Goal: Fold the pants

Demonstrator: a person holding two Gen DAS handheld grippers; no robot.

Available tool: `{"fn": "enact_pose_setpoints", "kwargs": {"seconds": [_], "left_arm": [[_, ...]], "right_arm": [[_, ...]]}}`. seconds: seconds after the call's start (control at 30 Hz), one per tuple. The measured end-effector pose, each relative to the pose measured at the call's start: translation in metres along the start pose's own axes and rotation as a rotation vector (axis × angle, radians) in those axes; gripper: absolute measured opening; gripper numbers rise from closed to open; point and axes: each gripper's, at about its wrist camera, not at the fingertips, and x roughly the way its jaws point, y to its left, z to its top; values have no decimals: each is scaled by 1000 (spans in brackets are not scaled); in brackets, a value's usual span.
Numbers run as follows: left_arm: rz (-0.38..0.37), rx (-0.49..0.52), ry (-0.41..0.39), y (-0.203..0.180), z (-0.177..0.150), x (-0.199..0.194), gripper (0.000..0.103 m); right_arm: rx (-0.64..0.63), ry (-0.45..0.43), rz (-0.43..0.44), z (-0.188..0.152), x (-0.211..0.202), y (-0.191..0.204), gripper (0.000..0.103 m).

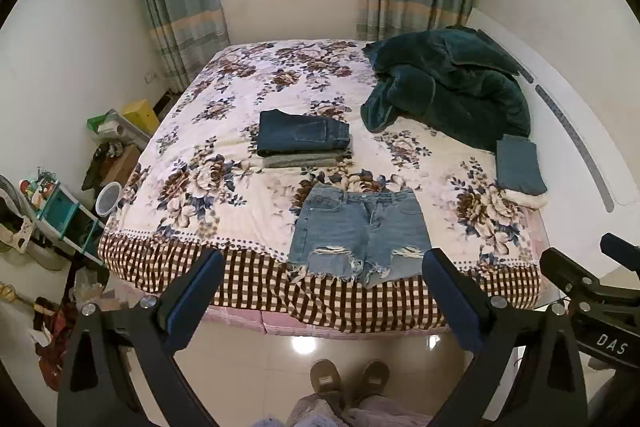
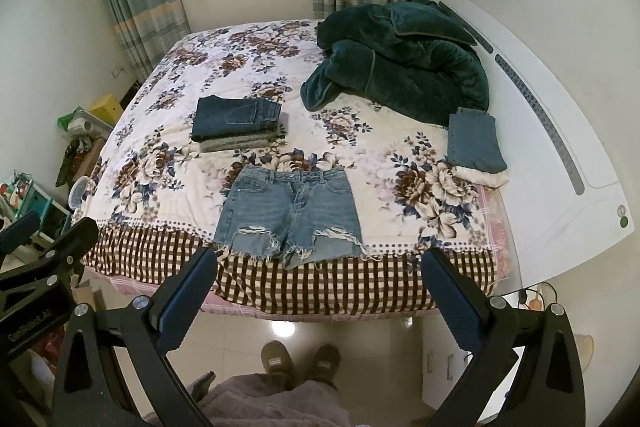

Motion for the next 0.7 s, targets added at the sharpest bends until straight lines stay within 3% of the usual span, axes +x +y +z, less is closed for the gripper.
{"fn": "enact_pose_setpoints", "kwargs": {"seconds": [0.7], "left_arm": [[38,-33,3,3,4,4,101]], "right_arm": [[-20,10,2,17,10,3,103]]}}
